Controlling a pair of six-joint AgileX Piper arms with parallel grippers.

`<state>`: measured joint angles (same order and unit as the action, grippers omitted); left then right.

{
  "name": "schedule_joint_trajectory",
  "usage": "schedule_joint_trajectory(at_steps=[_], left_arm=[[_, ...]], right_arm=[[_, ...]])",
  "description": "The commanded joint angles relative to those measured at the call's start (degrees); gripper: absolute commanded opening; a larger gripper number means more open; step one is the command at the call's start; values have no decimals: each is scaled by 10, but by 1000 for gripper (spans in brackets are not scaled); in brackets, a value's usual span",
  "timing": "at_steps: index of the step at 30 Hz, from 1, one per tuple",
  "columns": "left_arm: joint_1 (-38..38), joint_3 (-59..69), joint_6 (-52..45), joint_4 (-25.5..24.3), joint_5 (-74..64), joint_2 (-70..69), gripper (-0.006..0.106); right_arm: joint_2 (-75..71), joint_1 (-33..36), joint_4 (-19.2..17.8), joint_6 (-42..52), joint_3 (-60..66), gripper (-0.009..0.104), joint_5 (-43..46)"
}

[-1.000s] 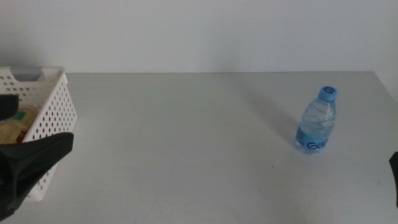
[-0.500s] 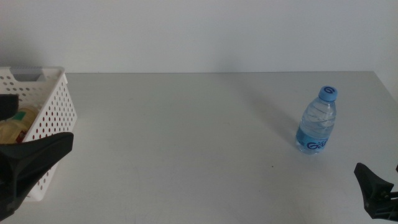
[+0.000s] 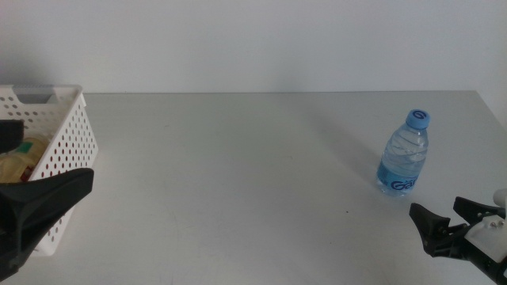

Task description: Use arms to grab the bottles and put them into the dustbin to the left of the table.

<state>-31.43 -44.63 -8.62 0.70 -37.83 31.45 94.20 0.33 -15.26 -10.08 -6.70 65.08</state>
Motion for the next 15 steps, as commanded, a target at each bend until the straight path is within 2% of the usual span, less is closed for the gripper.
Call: schedule_joint_trajectory(at_steps=[1,15], left_arm=[[-2,-15,7,0,44,3,94],[-2,-15,7,0,44,3,94]], right_arm=[[9,-3,-7,12,-30,94,114],[91,3,-28,15,-167,94,111]])
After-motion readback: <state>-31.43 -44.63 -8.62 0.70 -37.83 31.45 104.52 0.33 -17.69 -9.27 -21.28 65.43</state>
